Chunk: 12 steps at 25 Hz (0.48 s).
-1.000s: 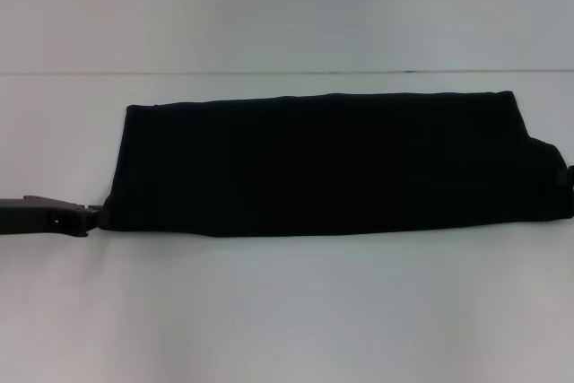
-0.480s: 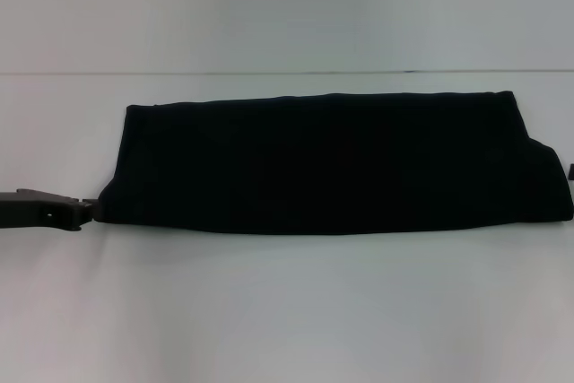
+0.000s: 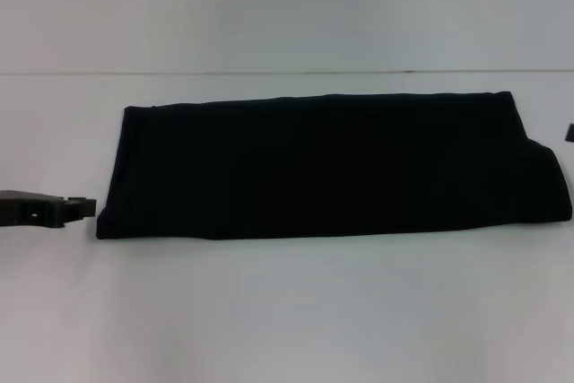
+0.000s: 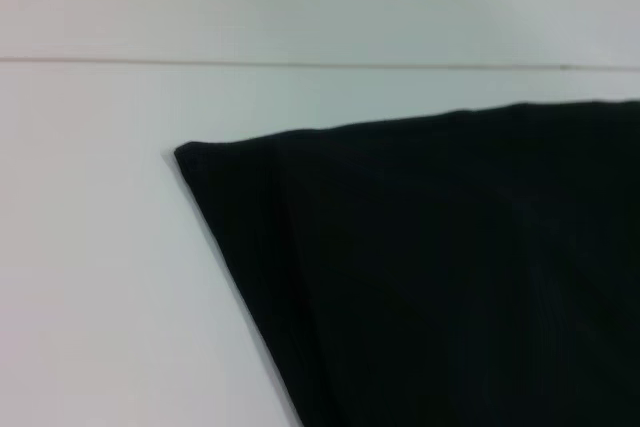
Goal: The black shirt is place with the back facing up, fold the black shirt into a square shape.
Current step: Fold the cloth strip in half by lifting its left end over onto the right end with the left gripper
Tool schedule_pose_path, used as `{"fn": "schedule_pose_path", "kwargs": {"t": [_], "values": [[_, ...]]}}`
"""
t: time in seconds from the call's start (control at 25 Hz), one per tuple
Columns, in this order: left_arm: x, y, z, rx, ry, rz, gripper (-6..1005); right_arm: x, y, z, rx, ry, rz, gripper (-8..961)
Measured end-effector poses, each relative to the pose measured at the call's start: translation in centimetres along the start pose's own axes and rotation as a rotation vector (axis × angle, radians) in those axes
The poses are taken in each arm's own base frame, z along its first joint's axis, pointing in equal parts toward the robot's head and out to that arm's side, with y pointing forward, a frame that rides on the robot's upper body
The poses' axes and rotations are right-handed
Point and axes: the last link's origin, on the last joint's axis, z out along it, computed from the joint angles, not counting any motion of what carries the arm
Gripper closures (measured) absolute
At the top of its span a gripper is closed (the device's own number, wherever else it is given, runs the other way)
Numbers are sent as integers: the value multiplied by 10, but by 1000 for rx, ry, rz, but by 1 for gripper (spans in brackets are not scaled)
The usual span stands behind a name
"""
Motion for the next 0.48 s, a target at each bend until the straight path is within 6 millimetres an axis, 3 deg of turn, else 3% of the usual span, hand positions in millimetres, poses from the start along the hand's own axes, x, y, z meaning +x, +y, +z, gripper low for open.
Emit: {"fn": "schedule_pose_path", "kwargs": {"t": [0.04,0.16,0.32,0.48], "values": [[0,-2,-6,-8,13,-19,879,0,3,0,-17,-3,-3,226],[1,-6,-14,-3,42,-46,874,0,10,1,-73,-12,-8,210],[-2,-5,-27,-63,52,-130,701,6,23,6,-149,-10,-37,190],[-3,7,-28,-166,8,-232,578,9,34,16,-185,3,-74,169]]}}
